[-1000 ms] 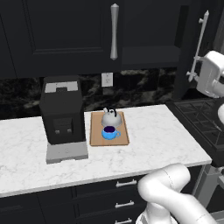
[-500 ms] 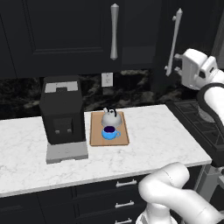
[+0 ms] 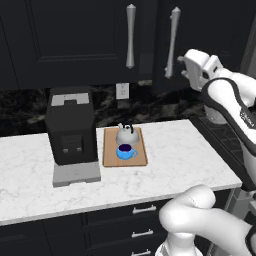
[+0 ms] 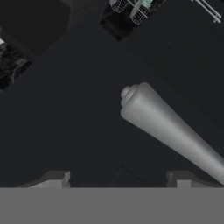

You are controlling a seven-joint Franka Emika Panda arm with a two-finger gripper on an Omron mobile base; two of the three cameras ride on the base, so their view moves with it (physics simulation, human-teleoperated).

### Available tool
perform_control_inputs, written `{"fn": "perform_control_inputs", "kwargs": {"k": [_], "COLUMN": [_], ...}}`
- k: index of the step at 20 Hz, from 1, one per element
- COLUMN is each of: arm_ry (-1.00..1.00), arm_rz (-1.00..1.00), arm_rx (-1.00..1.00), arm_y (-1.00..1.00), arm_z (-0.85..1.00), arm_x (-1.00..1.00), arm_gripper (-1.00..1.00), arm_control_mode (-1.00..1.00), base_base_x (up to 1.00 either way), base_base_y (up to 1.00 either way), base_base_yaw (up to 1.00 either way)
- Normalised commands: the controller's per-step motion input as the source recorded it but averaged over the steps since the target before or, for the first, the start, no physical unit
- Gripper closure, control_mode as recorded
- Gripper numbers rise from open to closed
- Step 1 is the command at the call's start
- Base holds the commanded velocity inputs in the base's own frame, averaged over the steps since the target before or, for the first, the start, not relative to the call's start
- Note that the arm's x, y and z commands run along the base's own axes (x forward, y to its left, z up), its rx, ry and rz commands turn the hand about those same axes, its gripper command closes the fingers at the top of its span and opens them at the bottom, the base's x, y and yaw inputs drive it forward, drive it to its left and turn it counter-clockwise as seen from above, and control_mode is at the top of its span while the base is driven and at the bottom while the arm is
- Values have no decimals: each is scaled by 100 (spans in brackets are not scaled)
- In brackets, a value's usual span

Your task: Pick the kettle from the counter and place it on the tray. Then pick the mug from the cabinet and place it on the tray. Then close the cabinet doors.

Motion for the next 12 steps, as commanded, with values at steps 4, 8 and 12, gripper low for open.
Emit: {"fn": "perform_control_inputs", "kwargs": {"k": [4,8,12], "arm_ry": [7,3,4], "arm_rz": [-9,-9,-17], "arm_rx": [-7,-7,-11], "arm_y": [15,7,0], "arm_z": [-2,0,0], "arm_x": [93,73,46], "arm_gripper": [-100,-100,-100], "arm_control_mode": [-100,-100,-100], "base_base_x": [0,0,0], "base_base_y": [0,0,0], "base_base_yaw": [0,0,0]}}
